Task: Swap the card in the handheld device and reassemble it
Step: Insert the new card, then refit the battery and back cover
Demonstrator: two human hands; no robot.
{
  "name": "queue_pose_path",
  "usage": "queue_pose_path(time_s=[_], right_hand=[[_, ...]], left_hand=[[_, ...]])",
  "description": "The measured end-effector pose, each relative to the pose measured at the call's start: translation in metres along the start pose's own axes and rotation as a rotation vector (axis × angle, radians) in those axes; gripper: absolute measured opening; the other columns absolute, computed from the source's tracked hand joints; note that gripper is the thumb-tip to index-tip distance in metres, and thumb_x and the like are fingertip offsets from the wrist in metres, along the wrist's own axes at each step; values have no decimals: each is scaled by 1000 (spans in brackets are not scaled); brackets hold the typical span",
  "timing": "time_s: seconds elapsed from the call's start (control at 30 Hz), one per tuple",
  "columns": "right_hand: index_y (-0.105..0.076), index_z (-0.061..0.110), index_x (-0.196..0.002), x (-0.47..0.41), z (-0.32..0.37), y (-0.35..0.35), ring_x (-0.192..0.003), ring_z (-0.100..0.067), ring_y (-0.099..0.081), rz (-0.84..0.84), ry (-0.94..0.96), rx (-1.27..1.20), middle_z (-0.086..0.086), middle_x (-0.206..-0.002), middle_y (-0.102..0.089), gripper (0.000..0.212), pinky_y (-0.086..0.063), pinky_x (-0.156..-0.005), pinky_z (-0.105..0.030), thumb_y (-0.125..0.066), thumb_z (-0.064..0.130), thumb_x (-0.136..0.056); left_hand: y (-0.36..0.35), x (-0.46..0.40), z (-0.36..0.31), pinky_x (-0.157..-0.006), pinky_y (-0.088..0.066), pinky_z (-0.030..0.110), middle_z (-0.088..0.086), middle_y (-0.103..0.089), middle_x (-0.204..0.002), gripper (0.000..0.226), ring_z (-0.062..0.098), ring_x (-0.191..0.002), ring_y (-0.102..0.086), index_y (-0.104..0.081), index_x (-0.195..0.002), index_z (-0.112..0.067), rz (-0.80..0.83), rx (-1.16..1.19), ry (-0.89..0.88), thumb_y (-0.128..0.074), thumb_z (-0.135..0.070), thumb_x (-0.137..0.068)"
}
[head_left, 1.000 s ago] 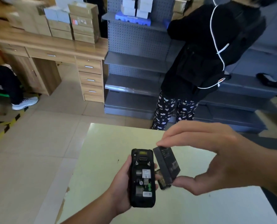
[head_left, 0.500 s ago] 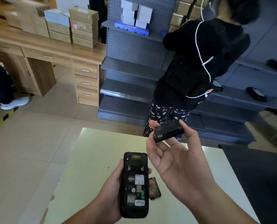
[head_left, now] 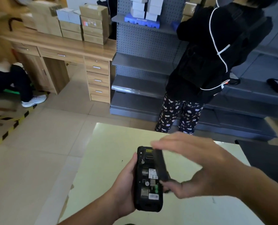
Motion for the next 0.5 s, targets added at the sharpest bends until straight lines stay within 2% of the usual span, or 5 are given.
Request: queue_pose_path(time_s=[0.07,0.13,0.27,0.37,0.5], right_hand=[[-73,12,-127,13,-3,-11,-102,-19,-70,224,351,488,-5,-115,-75,42,-58,-85,-27,-74,19,-86],[-71,10,-130,29,-5,-24,-104,-26,-69,336,444,592,-10,-115,-74,45,-58,-87,-34,-68,11,-86],[-69,20,-135,33,0,-41,-128,-21,-62,409,542,719,-5,-128,-72,47,-42,-116,-33,-48,9,-95],[-80,22,-117,37,1,-58,-124,-13,-66,345,537,712,2,-120,-77,56,-40,-118,-32,-27,6,-107],[-74,30,-127,54,-3,-70,-136,-7,-56,381,328,587,10,-137,-68,42,-38,-117,-25,-41,15,-106]], left_hand=[[-1,3,2,-78,-59,39,16,-72,-112,71,33,-103,-69,-64,-135,-9,14,28,23,-41,-66,-99],[-4,7,3,-76,-59,37,13,-74,-104,73,29,-98,-71,-61,-139,-12,38,44,65,-41,-68,-97],[-6,10,1,-78,-58,34,9,-72,-105,84,25,-95,-69,-62,-137,-4,64,48,115,-35,-72,-95],[-3,9,0,-76,-55,32,9,-65,-110,91,23,-95,-64,-60,-138,-3,49,45,131,-30,-77,-93],[2,8,-2,-80,-58,33,17,-73,-106,94,26,-95,-69,-58,-140,-4,61,54,127,-31,-79,-91]])
Point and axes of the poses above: each hand's wrist, its own x-axis away from the middle knuckle, its own y-axis out of the back of the hand, z = x × y, the point moved 1 cm from there along -x, towards the middle knuckle
